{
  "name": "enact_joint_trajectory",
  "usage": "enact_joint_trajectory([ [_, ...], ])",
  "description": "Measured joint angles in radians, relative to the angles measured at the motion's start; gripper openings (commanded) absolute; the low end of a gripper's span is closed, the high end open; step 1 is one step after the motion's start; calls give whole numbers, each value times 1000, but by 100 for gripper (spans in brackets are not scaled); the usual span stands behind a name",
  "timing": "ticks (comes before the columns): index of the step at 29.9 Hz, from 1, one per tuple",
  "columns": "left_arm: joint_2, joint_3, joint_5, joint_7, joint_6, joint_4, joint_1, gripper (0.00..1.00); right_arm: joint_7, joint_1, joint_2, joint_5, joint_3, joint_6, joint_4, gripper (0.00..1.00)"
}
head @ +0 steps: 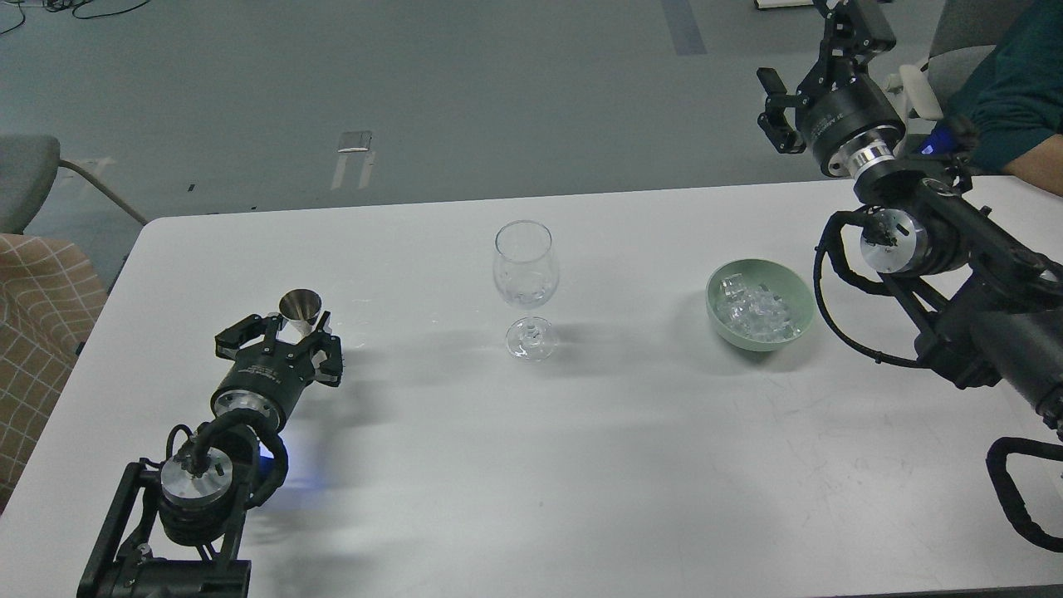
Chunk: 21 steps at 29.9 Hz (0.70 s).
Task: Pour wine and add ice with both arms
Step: 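Lower the jigger onto the table and open the left gripper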
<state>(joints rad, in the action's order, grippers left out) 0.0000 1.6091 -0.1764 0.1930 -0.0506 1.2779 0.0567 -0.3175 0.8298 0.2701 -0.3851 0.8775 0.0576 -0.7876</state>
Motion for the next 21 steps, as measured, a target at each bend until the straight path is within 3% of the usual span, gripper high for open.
enact_joint_trajectory([
  [2,0,0,0,-2,0,0,0,65,0,0,0,0,0,-1,0,100],
  [3,0,0,0,-3,0,0,0,74,0,0,0,0,0,-1,0,100],
  [9,0,-1,0,-4,0,0,0,96,0,-1,-1,0,0,-1,-1,100],
  [21,0,1,2,-2,19,0,-3,97,0,-3,1,0,0,-1,-1,100],
])
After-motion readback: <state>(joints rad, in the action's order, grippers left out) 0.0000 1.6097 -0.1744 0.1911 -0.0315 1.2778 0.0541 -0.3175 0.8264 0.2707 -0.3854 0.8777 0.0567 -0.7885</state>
